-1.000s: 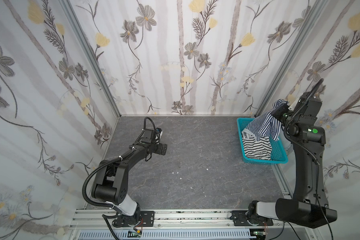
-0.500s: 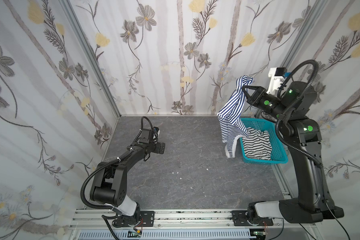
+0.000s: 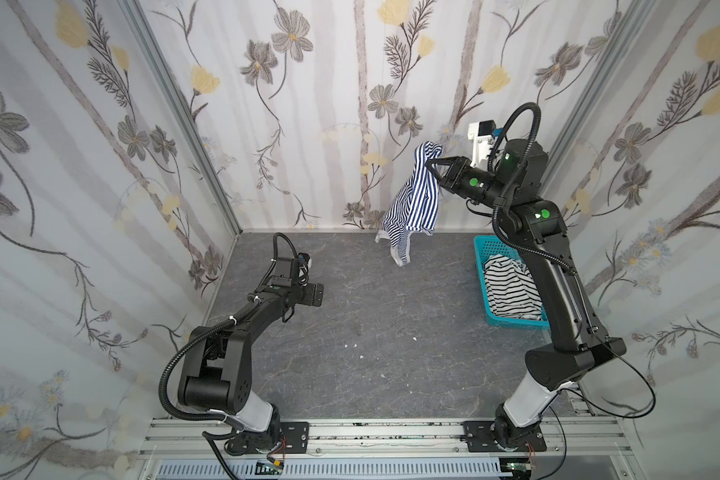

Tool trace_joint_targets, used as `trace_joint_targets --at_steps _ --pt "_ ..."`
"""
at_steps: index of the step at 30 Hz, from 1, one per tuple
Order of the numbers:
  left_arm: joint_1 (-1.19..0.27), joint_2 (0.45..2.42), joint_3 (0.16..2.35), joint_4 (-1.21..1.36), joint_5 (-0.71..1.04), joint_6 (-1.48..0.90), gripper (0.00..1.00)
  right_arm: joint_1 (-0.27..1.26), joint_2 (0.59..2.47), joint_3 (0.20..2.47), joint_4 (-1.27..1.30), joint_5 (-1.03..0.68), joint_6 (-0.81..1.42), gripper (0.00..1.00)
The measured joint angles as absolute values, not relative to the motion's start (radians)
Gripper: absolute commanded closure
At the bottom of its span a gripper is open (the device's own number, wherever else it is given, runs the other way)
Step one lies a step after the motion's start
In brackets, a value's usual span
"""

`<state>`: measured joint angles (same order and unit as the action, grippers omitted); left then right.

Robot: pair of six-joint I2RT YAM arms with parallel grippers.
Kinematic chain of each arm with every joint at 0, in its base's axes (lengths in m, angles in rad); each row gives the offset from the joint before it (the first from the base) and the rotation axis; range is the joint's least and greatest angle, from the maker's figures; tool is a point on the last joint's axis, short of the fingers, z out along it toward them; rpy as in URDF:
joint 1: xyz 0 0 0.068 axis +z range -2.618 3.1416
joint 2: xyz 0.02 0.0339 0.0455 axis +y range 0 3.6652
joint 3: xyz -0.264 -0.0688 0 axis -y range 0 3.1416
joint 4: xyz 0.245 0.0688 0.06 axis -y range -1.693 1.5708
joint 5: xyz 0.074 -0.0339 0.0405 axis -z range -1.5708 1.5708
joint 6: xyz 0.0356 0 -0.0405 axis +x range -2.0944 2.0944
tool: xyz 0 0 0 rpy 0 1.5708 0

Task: Fold and stack the tank tops
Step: 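Lift the blue-striped tank top out of the basket with the right gripper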

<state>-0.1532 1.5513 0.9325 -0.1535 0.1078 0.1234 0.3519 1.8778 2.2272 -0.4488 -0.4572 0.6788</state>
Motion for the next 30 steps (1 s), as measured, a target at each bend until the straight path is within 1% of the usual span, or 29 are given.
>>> trace_joint_targets --at_steps 3,7,10,14,17,23,30 --pt "-0.15 1.551 0.932 -0.154 0.111 0.123 0.0 0.389 1.853 2.224 -0.48 -0.424 0.657 1.0" --pt "-0.151 1.557 0.932 -0.154 0.128 0.12 0.0 0.437 1.766 2.169 -0.529 -0.369 0.631 1.0" --pt "-0.151 1.561 0.933 -0.154 0.135 0.114 0.0 0.444 1.691 2.111 -0.539 -0.342 0.627 1.0" --pt "-0.151 1.564 0.933 -0.153 0.141 0.108 0.0 0.444 1.658 2.089 -0.542 -0.308 0.627 1.0" --pt "-0.151 1.565 0.933 -0.153 0.143 0.107 0.0 0.444 1.678 2.088 -0.54 -0.308 0.628 1.0" --pt "-0.151 1.564 0.933 -0.153 0.143 0.105 0.0 0.423 1.777 2.091 -0.534 -0.32 0.648 1.0" --pt "-0.151 1.564 0.933 -0.154 0.143 0.105 0.0 0.388 1.903 2.228 -0.461 -0.387 0.697 1.0"
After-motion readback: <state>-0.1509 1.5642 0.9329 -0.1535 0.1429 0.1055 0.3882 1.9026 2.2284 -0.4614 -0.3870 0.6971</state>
